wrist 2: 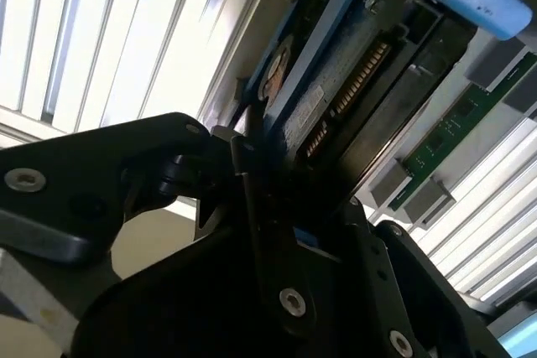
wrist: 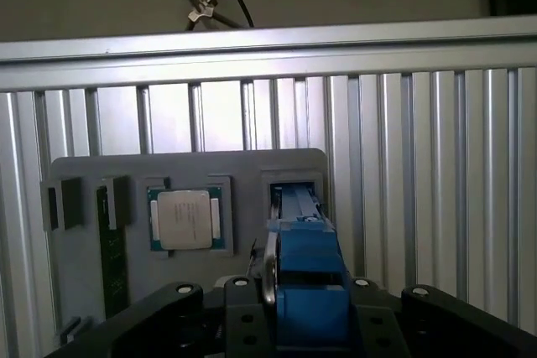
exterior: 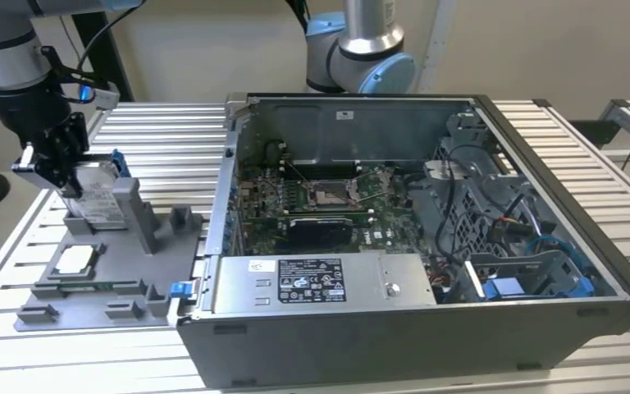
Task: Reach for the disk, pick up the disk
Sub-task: 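Pick up the disk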
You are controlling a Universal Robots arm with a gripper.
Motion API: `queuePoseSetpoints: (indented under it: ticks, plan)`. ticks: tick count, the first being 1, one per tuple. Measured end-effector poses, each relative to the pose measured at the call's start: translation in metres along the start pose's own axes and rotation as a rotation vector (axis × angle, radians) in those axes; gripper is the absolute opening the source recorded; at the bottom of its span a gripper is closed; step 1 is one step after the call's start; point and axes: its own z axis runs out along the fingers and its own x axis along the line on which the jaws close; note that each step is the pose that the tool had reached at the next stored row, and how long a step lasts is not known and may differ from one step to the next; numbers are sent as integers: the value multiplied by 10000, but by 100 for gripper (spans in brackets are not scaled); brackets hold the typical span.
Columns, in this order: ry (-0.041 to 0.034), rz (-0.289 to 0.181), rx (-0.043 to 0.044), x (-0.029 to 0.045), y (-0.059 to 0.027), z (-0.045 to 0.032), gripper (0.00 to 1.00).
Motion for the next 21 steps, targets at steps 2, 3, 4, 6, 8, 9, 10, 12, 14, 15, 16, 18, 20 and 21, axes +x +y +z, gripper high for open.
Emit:
queuePoseSetpoints:
  ticks: [2, 3, 4, 6, 8, 9, 10, 12, 14, 15, 16, 18, 20, 21]
  plan:
    - [0, 0, 1, 0, 0, 0, 0]
    - [0, 0, 0, 0, 0, 0, 0]
    - [0, 0, 0, 0, 0, 0, 0]
    - [-1, 1, 3, 0, 0, -18, 0]
    - [0, 0, 1, 0, 1, -68, 0]
    - [0, 1, 1, 0, 1, -98, 0]
    - [0, 0, 1, 0, 2, -130, 0]
    - [0, 1, 1, 0, 3, -207, 0]
    - [0, 1, 1, 0, 4, -290, 0]
    - [1, 1, 0, 0, 4, -332, 0]
    - [1, 0, -1, 0, 5, -366, 0]
    - [0, -1, 1, 0, 5, -427, 0]
    - [1, 0, 0, 0, 6, -485, 0]
    - [0, 0, 1, 0, 7, -509, 0]
